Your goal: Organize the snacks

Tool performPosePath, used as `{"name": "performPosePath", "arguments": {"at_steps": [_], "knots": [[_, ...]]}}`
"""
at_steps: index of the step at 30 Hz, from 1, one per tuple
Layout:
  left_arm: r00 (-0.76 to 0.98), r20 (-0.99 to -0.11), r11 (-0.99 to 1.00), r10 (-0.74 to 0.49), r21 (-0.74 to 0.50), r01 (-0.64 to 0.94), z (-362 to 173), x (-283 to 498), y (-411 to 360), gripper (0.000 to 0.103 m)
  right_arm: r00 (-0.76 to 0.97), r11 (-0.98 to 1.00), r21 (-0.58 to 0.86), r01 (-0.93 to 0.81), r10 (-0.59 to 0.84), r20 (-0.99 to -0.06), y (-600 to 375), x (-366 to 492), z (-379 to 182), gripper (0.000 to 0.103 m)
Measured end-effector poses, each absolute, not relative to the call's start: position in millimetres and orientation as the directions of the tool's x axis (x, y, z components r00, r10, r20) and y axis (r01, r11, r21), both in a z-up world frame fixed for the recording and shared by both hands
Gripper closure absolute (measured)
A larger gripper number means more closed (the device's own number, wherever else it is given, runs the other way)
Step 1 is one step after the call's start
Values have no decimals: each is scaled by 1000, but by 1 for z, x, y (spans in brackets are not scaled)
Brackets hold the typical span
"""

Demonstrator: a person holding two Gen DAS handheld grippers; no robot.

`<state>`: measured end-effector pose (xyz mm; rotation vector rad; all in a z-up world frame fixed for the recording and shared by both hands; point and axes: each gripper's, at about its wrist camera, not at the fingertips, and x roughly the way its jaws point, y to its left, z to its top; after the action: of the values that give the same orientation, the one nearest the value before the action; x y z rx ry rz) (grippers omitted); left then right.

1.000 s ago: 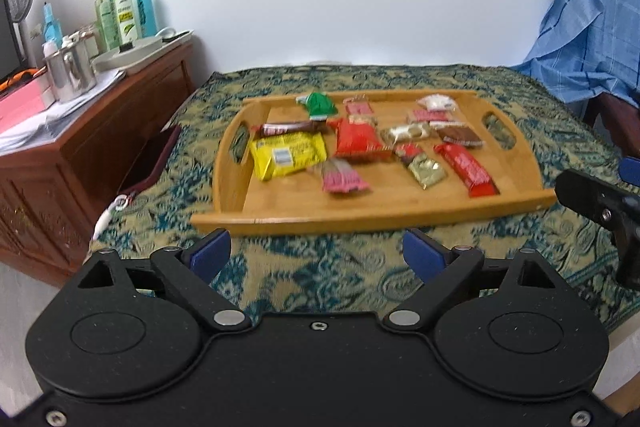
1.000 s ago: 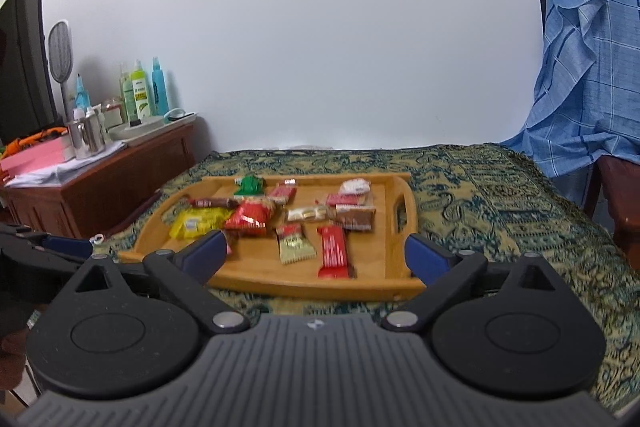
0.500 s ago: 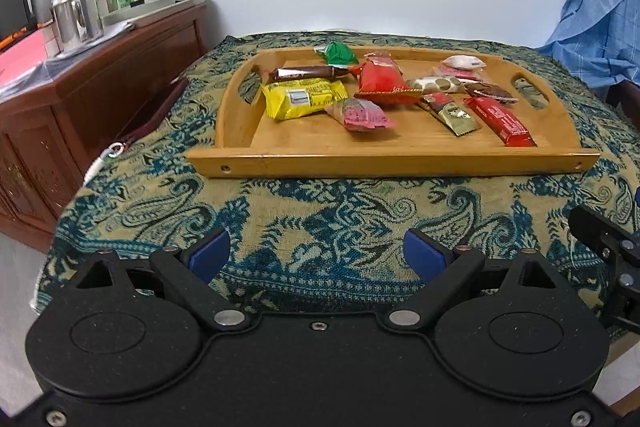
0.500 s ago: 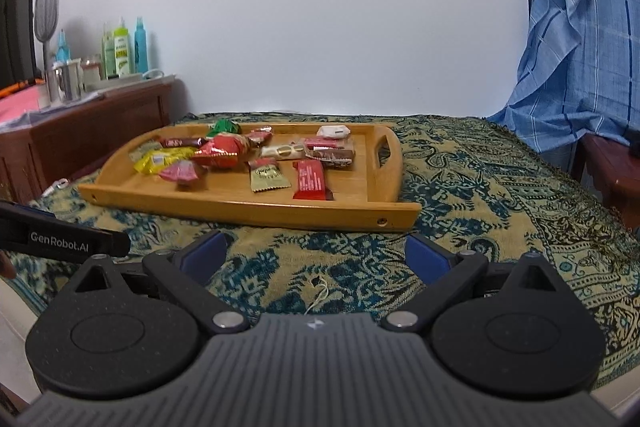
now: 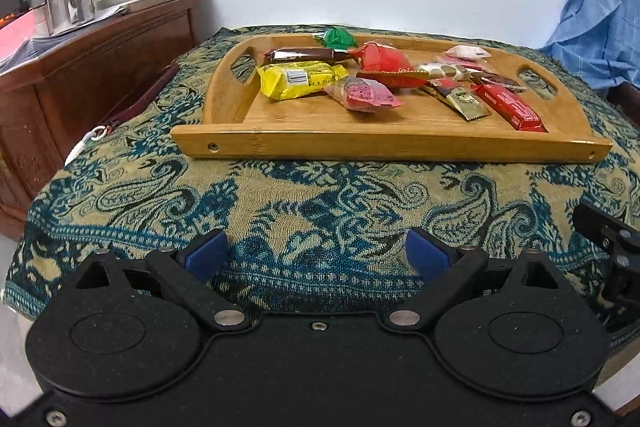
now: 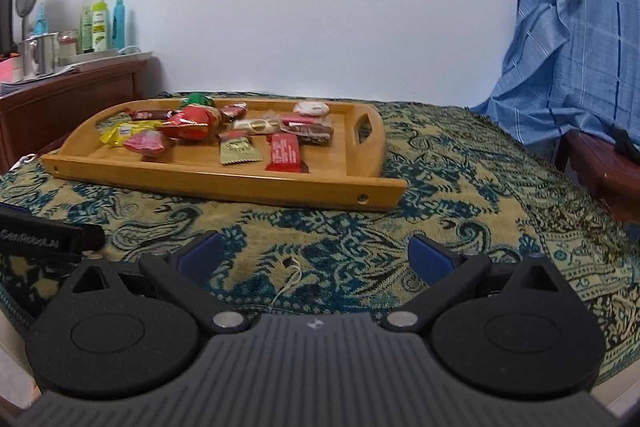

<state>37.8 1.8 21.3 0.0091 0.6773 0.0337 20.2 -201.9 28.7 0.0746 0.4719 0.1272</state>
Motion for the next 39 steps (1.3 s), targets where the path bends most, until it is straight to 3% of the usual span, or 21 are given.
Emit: {"name": "performPosePath", "arguments": {"at_steps": [4, 10, 39], "knots": [[775, -631, 999, 30, -1, -39, 20, 39, 5, 1, 871, 989, 126, -84, 134, -473, -202, 29, 24, 0], [779, -627, 999, 29, -6, -41, 18, 39, 7, 0, 840, 986, 138, -92, 151, -522, -194, 37, 16, 0], [780, -626, 1000, 6, -19, -24, 16, 40, 10, 0, 858, 990, 110, -86, 130, -497, -184, 35, 7, 0]]}}
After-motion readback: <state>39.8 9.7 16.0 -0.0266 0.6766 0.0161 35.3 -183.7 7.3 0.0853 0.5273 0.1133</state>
